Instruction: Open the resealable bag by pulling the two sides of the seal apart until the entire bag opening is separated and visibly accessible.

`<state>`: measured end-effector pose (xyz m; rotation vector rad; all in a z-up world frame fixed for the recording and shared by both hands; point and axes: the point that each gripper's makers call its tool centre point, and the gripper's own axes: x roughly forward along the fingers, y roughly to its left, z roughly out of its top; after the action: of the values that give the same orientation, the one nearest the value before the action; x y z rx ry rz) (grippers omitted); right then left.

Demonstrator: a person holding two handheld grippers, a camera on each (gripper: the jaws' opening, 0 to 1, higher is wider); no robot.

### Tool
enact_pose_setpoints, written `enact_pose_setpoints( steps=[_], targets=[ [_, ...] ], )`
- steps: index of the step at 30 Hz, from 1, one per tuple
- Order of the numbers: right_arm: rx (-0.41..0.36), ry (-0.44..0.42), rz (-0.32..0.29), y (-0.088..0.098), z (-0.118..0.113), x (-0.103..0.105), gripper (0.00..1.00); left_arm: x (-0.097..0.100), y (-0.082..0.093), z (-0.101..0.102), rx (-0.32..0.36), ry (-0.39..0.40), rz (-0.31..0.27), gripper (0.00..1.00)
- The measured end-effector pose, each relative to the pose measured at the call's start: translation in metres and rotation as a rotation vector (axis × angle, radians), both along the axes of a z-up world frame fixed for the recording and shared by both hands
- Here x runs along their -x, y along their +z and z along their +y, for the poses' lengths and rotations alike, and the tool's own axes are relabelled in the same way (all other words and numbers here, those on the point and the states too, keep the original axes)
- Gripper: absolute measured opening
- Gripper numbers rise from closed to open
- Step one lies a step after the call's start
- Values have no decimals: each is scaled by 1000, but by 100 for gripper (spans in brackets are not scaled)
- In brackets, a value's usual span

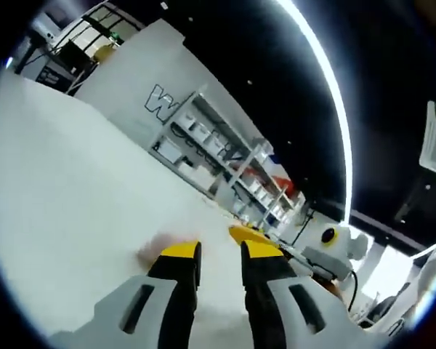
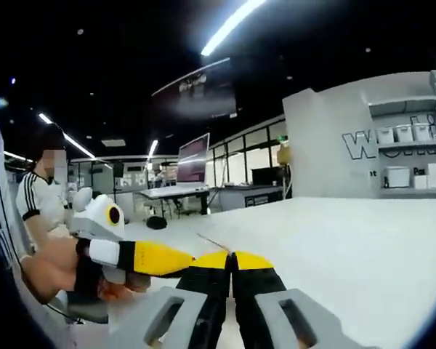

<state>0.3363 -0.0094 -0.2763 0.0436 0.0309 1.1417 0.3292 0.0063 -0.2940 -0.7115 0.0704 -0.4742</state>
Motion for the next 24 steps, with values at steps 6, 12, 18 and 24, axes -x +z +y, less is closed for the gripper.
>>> enact_pose_setpoints(
  steps=[6, 12, 18, 24],
  targets=[
    [-5, 12, 11, -3, 1, 5, 0, 3, 6, 8, 96, 21, -4, 19],
    [0, 27, 8, -5, 4, 12, 0, 4, 6, 8, 110, 24, 1, 18],
    [0, 31, 14, -7, 1, 18, 0, 5, 5, 6, 113, 21, 2, 17],
    [36, 24, -24, -9, 0, 23, 0, 8, 7, 5, 125, 14, 4, 16]
  ],
)
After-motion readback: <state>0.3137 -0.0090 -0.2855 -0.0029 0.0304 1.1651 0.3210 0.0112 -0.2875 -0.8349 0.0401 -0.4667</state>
